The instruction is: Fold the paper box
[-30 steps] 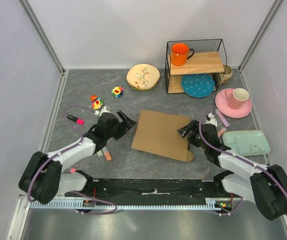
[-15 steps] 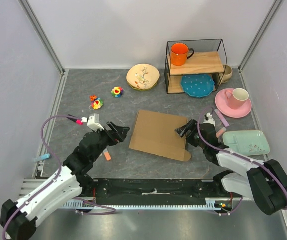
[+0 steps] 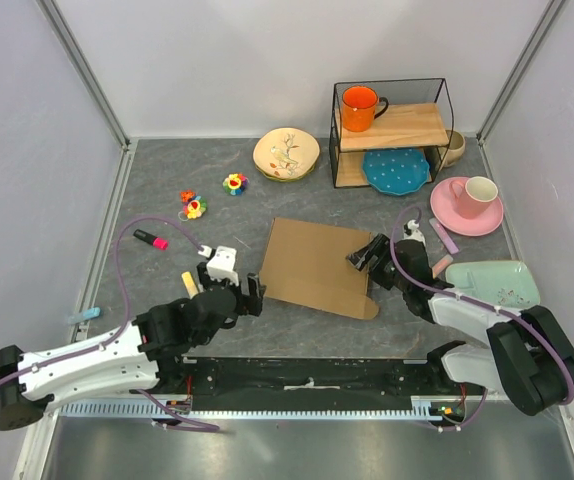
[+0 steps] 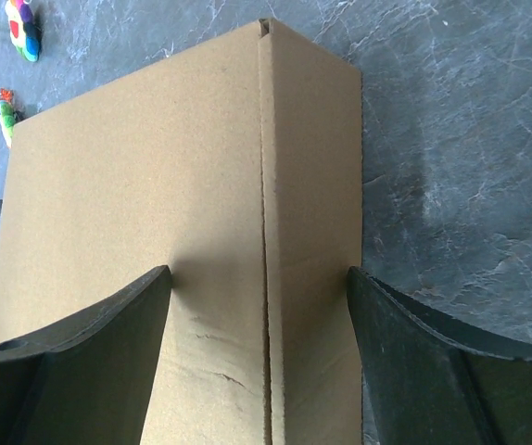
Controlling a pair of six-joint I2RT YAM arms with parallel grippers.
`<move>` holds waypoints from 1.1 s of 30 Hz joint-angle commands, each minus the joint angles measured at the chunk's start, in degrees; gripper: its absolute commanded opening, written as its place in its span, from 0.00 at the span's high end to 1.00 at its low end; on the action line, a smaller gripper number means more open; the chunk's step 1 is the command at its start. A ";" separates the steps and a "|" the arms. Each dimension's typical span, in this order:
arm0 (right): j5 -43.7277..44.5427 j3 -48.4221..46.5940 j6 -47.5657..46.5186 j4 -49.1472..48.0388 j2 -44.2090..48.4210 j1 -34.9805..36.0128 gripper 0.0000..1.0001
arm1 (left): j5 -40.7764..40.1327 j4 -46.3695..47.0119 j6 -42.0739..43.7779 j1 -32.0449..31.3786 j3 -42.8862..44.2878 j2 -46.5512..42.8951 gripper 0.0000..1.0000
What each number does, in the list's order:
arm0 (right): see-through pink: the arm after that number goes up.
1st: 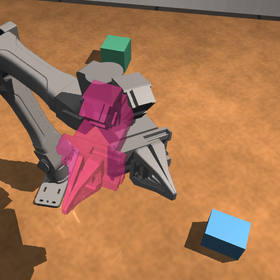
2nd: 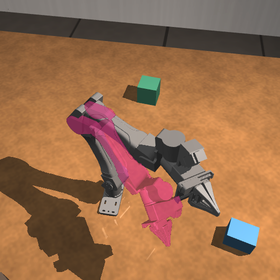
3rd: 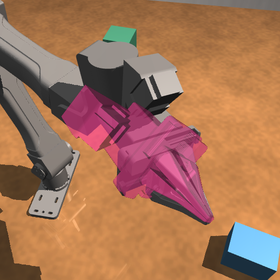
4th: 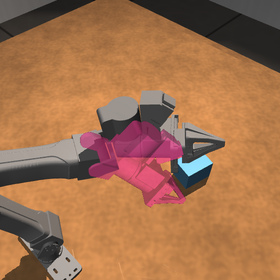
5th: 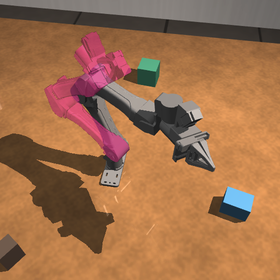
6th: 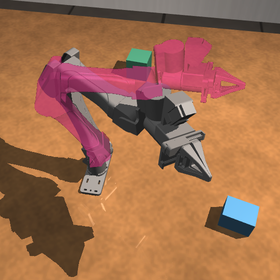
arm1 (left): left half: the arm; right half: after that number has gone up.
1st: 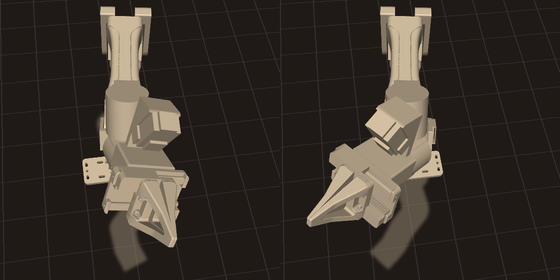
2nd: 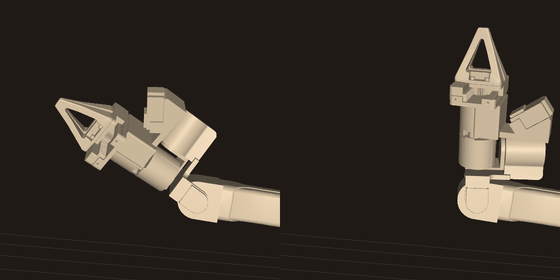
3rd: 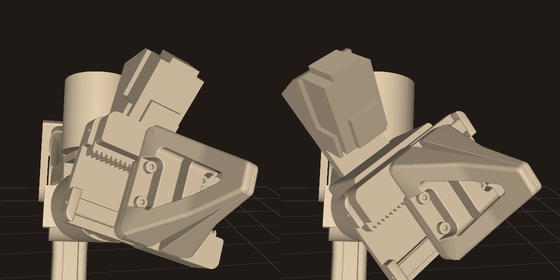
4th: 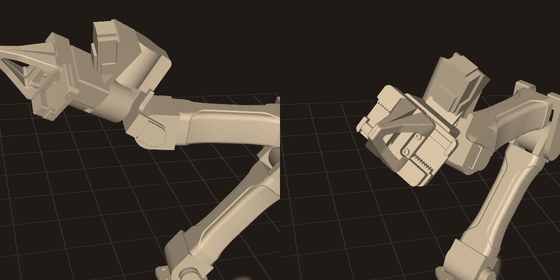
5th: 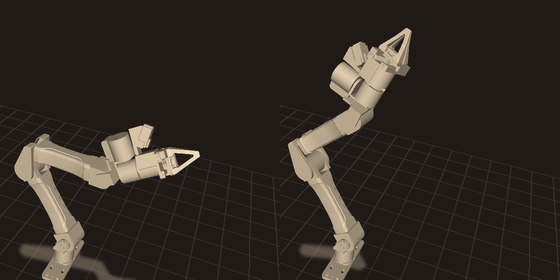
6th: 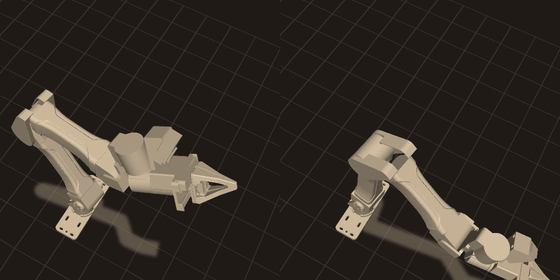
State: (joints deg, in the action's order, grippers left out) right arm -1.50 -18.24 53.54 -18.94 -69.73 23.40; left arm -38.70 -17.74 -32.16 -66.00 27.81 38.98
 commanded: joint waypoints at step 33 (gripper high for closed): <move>-1.93 -3.03 -4.23 4.44 -5.85 -1.25 0.18 | -4.63 18.78 -3.79 -2.29 -19.37 -11.92 0.26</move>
State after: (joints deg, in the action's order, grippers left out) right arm -4.45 -21.10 51.68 -19.33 -73.87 22.28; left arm -41.67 -11.62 -40.07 -67.96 10.07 25.34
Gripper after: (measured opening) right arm 0.829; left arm 0.737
